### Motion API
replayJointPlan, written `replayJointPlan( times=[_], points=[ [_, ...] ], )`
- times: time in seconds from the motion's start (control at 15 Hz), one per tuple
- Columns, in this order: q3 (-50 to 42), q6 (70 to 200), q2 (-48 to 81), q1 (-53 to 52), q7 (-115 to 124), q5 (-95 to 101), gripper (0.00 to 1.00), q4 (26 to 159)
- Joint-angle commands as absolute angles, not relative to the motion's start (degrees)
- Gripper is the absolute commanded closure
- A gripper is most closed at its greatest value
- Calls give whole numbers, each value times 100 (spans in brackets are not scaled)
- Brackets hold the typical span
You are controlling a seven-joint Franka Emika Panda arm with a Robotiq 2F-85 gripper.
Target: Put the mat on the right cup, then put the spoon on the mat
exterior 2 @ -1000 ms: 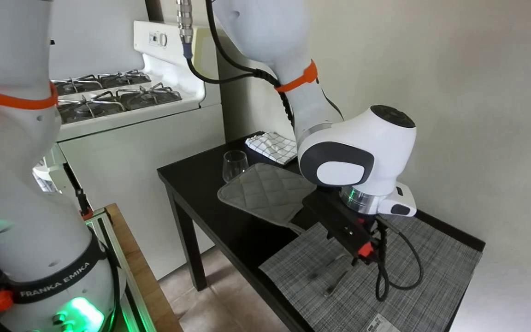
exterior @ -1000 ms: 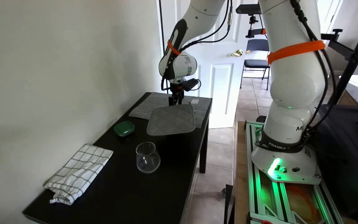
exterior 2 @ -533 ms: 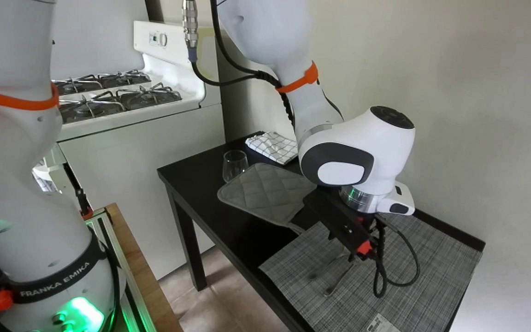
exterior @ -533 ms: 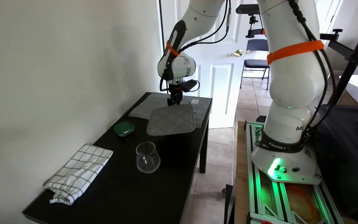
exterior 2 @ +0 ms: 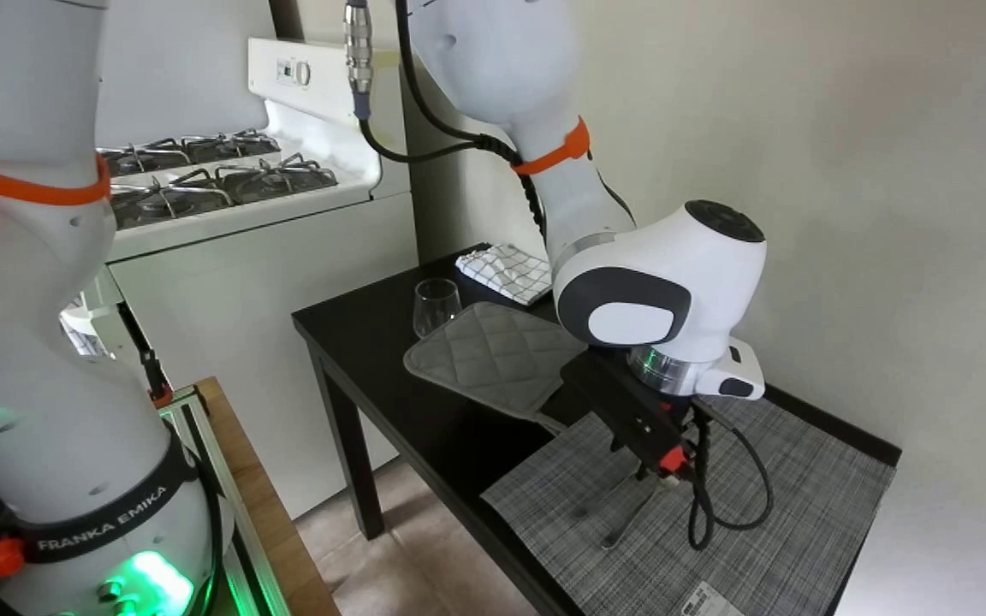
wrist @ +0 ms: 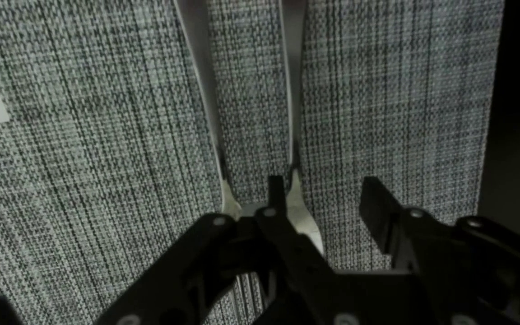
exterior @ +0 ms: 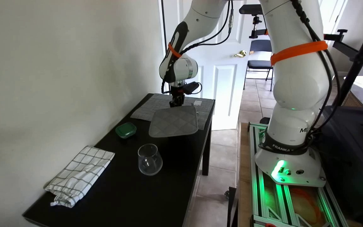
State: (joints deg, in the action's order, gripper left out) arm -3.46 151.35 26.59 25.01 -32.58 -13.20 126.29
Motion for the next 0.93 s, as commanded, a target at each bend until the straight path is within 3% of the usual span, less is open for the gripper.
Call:
replayJointPlan(
  times=[0.0, 0.07, 0.13, 0.27, 0.47, 0.87],
  points=[
    [-275, 15175, 2797, 2565, -3178, -1315, 46, 12566],
    [-279, 15161, 2799, 2562, -3171, -1305, 44, 12562],
    [-278, 15157, 2807, 2564, -3175, -1302, 63, 12558],
    [-283, 15160, 2818, 2564, -3176, -1290, 73, 12558],
    [-303, 15172, 2844, 2554, -3160, -1259, 97, 12546],
    [-325, 15152, 2818, 2550, -3157, -1220, 98, 12506]
  ],
)
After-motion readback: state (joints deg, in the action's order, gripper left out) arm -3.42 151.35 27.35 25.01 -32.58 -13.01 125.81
